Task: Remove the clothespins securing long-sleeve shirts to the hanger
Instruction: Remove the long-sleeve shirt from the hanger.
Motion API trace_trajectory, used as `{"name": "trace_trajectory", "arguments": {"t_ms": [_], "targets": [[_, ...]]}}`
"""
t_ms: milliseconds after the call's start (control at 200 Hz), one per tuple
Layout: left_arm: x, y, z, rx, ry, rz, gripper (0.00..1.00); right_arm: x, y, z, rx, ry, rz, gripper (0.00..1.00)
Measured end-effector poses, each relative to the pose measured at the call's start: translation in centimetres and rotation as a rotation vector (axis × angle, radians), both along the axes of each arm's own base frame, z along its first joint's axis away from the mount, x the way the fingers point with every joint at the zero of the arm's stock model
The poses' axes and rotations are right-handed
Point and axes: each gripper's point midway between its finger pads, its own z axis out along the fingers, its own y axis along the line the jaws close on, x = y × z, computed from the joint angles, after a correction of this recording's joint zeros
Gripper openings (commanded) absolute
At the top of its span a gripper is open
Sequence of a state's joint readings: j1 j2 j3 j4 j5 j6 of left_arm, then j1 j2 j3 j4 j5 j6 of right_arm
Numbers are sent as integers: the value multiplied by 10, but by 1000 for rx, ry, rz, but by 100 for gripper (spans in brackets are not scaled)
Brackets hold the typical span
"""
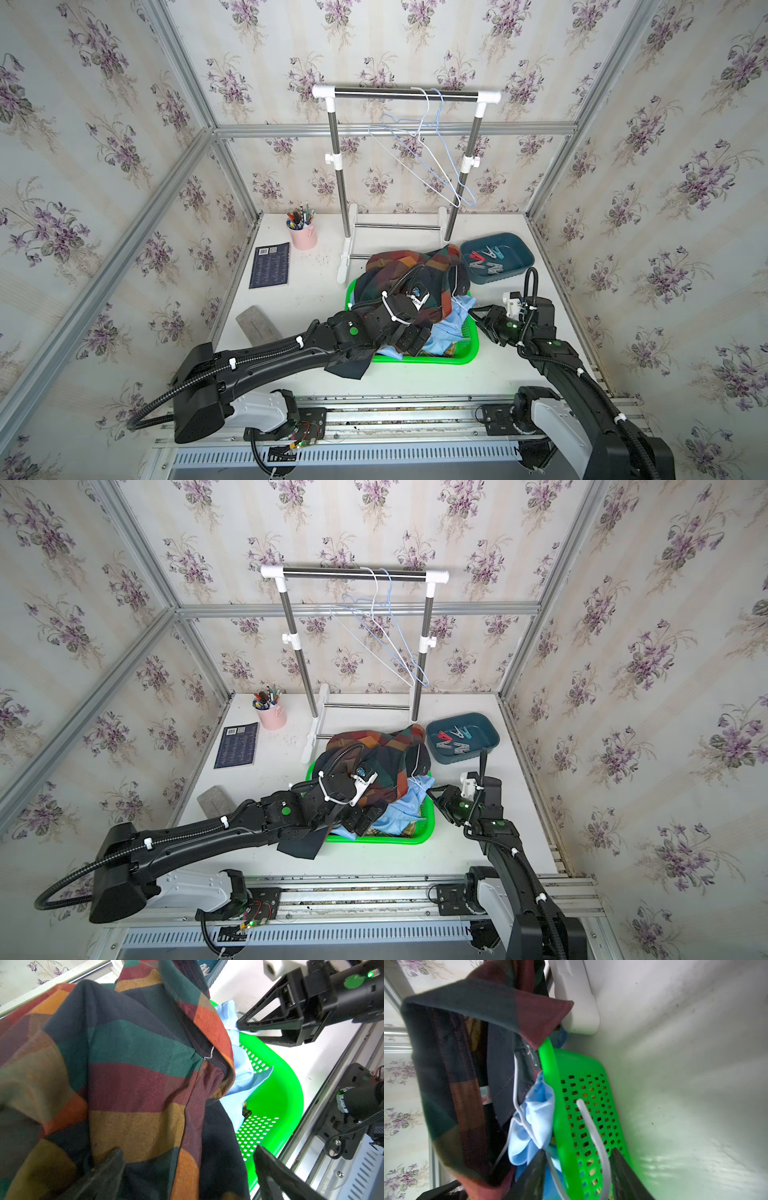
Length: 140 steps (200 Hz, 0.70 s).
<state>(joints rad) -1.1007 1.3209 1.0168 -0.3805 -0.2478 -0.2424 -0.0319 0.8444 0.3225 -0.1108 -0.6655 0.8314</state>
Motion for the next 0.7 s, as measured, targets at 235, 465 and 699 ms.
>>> {"name": "trace_trajectory", "arguments": {"t_ms": [235, 465, 699], "targets": [[-1, 7, -20, 41, 22, 23, 99, 9, -2, 40, 12, -101, -30, 0], [3, 19, -25, 69, -4, 66, 99, 6, -2, 97, 38, -173, -52, 0], [4, 31, -13, 85, -61, 92, 64, 7, -7, 158, 54, -211, -106, 0]]}}
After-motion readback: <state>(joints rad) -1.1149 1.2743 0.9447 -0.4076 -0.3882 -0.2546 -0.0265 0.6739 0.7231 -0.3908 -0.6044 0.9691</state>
